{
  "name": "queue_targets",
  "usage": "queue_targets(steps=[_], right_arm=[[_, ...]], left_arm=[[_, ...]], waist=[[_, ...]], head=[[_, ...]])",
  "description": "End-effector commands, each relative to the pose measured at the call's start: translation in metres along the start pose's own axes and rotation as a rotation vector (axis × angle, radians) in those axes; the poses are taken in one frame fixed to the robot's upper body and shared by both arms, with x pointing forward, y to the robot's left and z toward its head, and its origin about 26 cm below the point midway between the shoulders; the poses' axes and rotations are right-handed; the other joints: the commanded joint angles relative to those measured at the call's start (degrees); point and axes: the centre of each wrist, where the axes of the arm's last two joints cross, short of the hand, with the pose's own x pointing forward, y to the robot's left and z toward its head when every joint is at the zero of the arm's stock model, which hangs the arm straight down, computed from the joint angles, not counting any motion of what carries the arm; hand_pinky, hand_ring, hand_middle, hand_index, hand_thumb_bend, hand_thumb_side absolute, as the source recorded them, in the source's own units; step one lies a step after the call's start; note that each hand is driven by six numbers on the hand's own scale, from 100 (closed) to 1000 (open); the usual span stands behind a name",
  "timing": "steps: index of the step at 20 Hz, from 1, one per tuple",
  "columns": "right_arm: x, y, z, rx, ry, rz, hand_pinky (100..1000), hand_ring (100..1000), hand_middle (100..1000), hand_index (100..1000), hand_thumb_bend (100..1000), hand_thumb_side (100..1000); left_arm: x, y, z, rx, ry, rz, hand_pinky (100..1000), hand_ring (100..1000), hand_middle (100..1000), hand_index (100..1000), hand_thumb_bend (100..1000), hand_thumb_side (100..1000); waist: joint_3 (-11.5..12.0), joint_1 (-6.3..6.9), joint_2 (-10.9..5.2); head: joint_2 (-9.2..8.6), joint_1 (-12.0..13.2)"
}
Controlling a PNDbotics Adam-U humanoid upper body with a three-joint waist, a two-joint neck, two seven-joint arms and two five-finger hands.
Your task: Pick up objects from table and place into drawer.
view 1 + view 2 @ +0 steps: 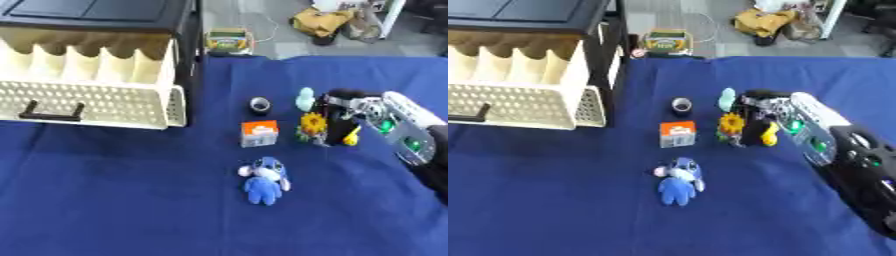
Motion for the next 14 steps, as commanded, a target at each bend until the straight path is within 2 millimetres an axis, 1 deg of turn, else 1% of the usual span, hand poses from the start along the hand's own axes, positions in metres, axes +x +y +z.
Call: queue_targets(steps=[1,7,12,13,14], right_arm=[[-0.0014,-0.0133,0.008,-0.04,-0.001,-0.017,535,623,553,702,220,231],[-0.0001,-0.0178,0.0128,-0.064,-0.007,-0.049,525,609,523,680,109,234],[-0.0007,-0.0194,0.0151,-0.075,-0.001,-0.063,525,606,515,671,100,224],[-0.0011,-0.0194,0.0153,-0.076,0.001,-0.062,531,614,527,682,169,214],[-0.0015,-0.0195,0.0156,-0.076,0.001,-0.06,543,628,551,707,257,210]], left_arm=[[0.0033,0.0066,-0.0046,0.022,-0.018,-0.006,100,100,100,728,203,1000],[0.003,0.0069,-0.0046,0.024,-0.014,-0.008,100,100,100,726,203,1000],[0.0029,0.0072,-0.0048,0.025,-0.013,-0.01,100,100,100,723,204,1000],[0.003,0.0073,-0.0049,0.025,-0.013,-0.01,100,100,100,723,203,1000],[0.003,0.0074,-0.005,0.025,-0.014,-0.009,100,100,100,723,203,1000]], waist=[[0.0,0.02,-0.91],[-0.1,-0.05,-0.96],[-0.1,-0.09,-0.98],[-0.1,-0.1,-0.98],[-0.1,-0.11,-0.97]], head=[[-0.54,0.2],[-0.54,0.4],[-0.6,0.5],[-0.61,0.5],[-0.63,0.6]])
